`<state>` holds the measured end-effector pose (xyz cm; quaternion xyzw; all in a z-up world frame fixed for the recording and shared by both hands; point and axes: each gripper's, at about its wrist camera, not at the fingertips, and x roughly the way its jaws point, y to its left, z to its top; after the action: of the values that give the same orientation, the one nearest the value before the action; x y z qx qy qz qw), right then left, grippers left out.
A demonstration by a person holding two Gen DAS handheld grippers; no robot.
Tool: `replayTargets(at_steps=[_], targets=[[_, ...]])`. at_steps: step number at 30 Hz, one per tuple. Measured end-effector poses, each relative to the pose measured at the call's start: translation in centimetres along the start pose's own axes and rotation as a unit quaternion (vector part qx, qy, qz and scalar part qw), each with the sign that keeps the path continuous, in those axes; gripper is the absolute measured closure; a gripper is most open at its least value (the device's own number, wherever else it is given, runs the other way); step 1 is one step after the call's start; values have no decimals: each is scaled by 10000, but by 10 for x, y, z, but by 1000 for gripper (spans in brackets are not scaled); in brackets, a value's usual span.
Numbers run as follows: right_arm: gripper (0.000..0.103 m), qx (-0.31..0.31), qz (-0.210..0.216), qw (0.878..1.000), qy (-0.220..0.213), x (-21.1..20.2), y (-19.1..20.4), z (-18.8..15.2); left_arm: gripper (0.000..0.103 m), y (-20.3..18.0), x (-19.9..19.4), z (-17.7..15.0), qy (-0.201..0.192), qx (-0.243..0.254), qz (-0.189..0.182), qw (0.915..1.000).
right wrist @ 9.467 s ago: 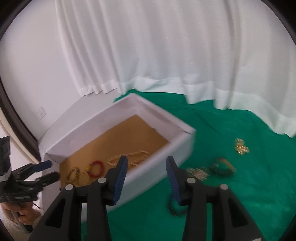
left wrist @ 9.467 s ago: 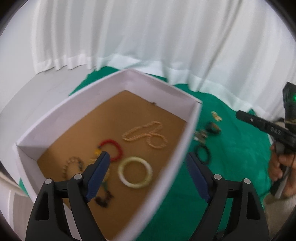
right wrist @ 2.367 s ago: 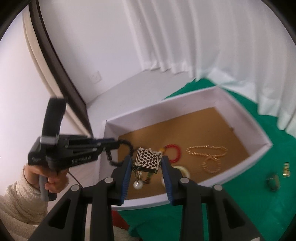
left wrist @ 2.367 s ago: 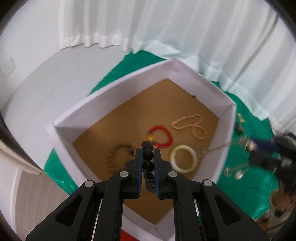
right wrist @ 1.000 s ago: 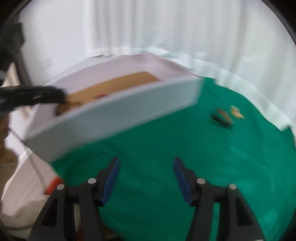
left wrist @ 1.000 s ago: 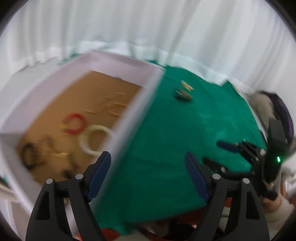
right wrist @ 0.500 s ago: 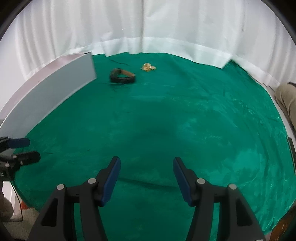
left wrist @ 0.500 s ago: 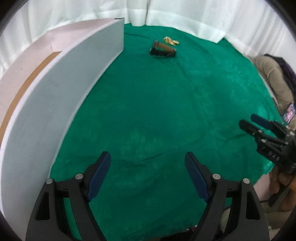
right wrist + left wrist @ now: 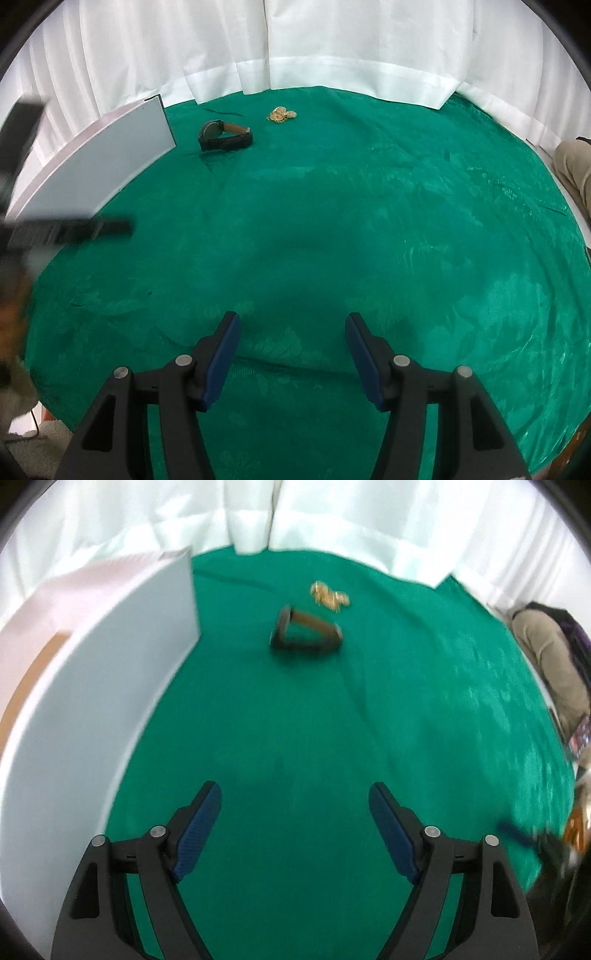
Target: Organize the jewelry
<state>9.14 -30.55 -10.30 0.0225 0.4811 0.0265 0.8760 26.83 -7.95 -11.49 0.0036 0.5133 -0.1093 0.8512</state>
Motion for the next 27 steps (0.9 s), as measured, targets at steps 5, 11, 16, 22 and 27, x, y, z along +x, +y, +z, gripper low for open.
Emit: replayTargets(at_steps=[5, 11, 16, 22, 27], targets=[[43, -9, 93, 10000, -2, -9, 3, -9, 20, 7, 37, 60, -260, -271, 202, 9991], [43, -21, 157, 9999, -1, -21, 4, -20, 32, 9, 72, 99, -322, -437, 281, 9981], [43, 83, 165, 9998, 62, -23, -1, -26, 91, 5, 95, 106, -122, -268, 353, 9989], [43, 228, 154, 9996, -38, -29, -12, -25, 94, 5, 72, 81, 58, -158, 369, 9992], [43, 314, 230, 9992, -94, -28, -14, -20, 95, 4, 22, 21, 546, -27, 207, 9983]])
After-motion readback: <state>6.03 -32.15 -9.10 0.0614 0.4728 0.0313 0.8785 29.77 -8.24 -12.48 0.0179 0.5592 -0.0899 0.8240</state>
